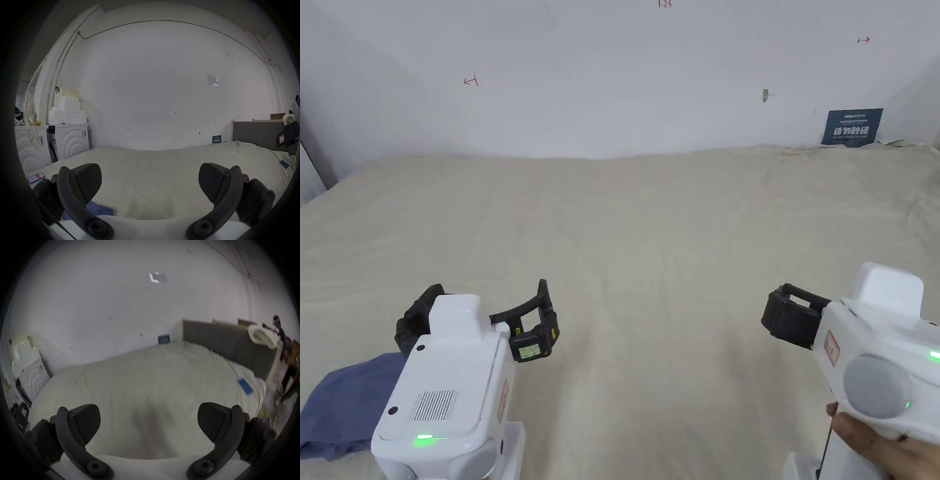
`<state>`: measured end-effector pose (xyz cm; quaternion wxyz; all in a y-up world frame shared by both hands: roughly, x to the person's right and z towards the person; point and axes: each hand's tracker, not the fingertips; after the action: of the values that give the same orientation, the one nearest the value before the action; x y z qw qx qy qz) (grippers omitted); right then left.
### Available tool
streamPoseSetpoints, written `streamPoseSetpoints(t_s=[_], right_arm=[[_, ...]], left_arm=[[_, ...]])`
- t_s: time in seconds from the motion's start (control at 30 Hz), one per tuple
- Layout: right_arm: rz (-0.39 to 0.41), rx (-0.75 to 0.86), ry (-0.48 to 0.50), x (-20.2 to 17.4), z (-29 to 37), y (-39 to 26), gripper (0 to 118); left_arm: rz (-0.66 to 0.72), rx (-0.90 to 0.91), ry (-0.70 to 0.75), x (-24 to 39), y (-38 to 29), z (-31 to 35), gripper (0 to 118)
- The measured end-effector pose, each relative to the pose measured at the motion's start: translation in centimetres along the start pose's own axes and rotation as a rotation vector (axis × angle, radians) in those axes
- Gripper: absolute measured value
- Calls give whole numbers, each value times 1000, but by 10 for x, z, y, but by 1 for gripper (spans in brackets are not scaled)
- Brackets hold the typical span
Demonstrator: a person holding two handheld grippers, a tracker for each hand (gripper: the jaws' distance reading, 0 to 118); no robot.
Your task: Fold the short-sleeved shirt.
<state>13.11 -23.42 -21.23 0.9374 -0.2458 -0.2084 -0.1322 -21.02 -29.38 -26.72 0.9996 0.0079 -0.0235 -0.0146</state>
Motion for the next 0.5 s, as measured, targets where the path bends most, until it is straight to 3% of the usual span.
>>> streamPoseSetpoints(t_s=[0.13,0.33,0.5], right_arm=[[-99,-91,50,3,3,4,117],[-14,-100,43,-5,9,5,117],[-20,-89,67,-6,10,6,117]], left_arm=[[-3,0,-3,-1,0,-1,118],[-3,8,0,-1,2,-1,118],[-3,10,2,-2,2,-1,118]])
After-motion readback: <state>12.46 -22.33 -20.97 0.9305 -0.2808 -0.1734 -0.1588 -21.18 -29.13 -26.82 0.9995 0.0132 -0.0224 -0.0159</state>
